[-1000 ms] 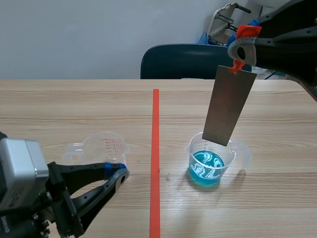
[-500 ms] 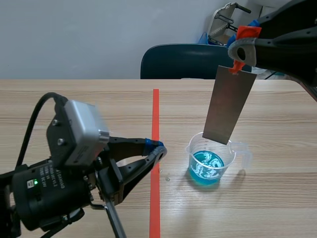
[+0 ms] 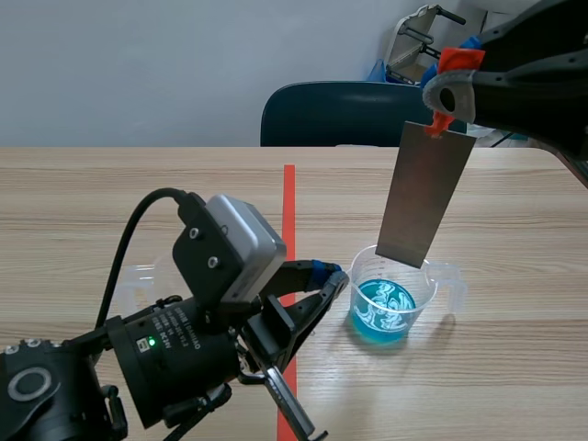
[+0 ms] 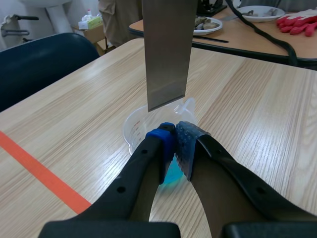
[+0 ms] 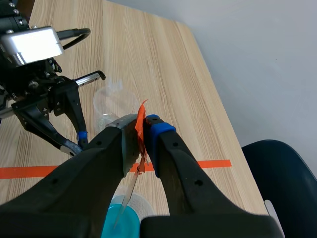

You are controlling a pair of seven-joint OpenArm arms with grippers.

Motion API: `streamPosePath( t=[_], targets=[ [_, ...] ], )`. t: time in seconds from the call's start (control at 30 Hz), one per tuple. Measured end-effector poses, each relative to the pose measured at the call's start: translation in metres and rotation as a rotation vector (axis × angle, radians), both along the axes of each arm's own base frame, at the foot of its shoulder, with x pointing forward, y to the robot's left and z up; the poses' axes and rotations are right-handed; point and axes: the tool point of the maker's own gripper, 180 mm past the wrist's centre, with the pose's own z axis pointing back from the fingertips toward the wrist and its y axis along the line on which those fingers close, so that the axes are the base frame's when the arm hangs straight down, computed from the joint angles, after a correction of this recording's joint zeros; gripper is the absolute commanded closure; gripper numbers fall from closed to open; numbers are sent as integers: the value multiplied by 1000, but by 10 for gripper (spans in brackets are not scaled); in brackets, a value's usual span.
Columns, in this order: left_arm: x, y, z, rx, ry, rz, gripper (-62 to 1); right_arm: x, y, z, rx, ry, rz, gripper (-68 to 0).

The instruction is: Do the redox reaction experiment

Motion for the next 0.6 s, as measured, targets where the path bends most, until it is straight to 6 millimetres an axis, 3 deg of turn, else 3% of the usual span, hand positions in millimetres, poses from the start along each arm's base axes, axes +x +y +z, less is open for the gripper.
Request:
streamPosePath(
  t=[0.23,0.6],
  targets=[
    [12,-8,0,-16,3,64,-23,0,0,0,0,0,0,-6],
    [27,-23,16,-82,-5,155,-23,0,0,0,0,0,0,-6]
  ],
)
